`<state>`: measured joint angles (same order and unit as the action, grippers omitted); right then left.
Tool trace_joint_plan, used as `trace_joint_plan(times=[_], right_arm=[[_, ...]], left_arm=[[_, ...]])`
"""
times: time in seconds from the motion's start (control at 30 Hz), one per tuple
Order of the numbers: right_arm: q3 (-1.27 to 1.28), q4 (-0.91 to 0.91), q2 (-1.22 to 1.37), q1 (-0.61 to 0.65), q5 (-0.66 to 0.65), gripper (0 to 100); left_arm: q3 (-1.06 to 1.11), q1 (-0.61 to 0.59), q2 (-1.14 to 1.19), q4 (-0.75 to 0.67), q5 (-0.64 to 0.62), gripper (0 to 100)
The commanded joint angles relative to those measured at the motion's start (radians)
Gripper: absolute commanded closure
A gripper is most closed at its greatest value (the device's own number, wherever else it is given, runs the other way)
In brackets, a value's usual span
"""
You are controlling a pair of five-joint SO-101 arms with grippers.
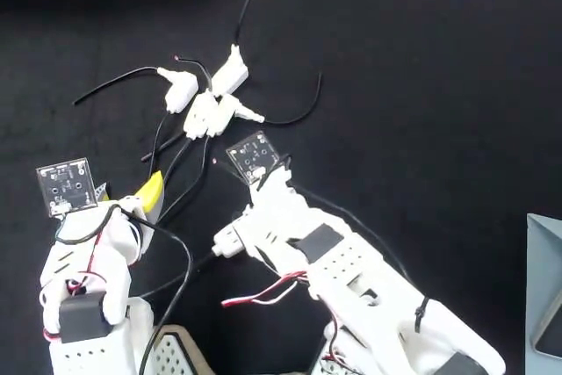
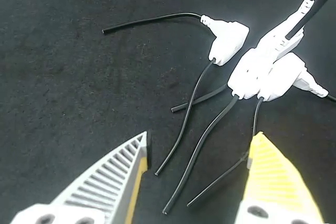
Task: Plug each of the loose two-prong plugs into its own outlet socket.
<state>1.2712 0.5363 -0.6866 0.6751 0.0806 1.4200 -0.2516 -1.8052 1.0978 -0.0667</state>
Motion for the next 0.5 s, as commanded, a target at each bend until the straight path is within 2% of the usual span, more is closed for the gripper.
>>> trace_joint_plan(times=[0.0, 0.27, 0.47], right_arm=[[-0.001, -0.029, 0.045, 0.015, 0.009, 98.6], [-0.068, -0.031, 0.260, 0.017, 0.002, 98.6], [-0.081, -0.026, 0.288, 0.017, -0.049, 98.6]], left_arm=[[-0.004, -0.008, -0.006, 0.000, -0.003, 69], [0.005, -0.008, -0.006, -0.003, -0.003, 69], [0.008, -0.008, -0.006, -0.006, -0.003, 69]])
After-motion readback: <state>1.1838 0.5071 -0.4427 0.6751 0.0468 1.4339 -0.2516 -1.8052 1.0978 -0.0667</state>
